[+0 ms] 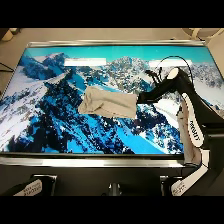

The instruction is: Fold the shirts.

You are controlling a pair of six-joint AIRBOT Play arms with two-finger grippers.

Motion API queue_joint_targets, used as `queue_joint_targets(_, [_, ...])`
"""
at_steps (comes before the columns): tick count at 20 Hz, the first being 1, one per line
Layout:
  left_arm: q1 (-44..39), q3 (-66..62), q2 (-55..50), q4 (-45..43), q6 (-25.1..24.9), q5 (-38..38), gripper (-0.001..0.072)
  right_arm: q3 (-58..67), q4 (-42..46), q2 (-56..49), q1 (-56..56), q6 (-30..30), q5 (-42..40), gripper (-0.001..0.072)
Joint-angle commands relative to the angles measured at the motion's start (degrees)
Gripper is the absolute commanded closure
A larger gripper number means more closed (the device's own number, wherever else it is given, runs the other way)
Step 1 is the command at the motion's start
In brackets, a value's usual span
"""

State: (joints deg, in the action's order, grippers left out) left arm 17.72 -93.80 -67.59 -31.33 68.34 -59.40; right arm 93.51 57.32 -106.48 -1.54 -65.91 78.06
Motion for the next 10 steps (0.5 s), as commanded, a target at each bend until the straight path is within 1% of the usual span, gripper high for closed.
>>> queue_joint_targets(1, [-0.48, 0.07, -0.02, -0.24, 0.2, -0.83, 0.0686, -3.5, -8.28, -2.97, 0.33, 1.22, -3.41, 0.0084])
queue_joint_targets(3, [-1.18, 0.07, -0.02, -0.24, 0.2, -0.81, 0.0686, -3.48, -10.99, -4.76, -0.76, 1.27, -6.95, 0.0091])
queue_joint_targets(4, [-1.51, 0.07, -0.02, -0.24, 0.2, -0.81, 0.0685, -3.48, -11.89, -5.31, -1.03, 1.25, -9.11, 0.011])
queue_joint_targets(6, [-1.97, 0.07, 0.0, -0.24, 0.2, -0.81, 0.0686, -3.48, -14.32, -6.1, -1.51, 1.22, -12.26, 0.0124])
queue_joint_targets(7, [-2.14, 0.07, 0.0, -0.24, 0.2, -0.76, 0.0685, -3.48, -15.87, -6.4, -1.79, 1.44, -12.37, 0.0195])
queue_joint_targets(8, [-2.16, 0.07, -0.02, -0.24, 0.2, -0.57, 0.0686, -3.45, -17.53, -6.43, -1.84, 3.45, -11.63, 0.029])
queue_joint_targets(9, [-2.16, 0.07, -0.02, -0.24, 0.2, -0.33, 0.0685, -3.39, -19.8, -6.23, -1.77, 7.06, -10.21, 0.0548])
queue_joint_targets(10, [-2.16, 0.07, -0.02, -0.24, 0.2, 0.15, 0.0685, -3.19, -21.22, -5.77, -1.2, 8.07, -8.9, 0.069])
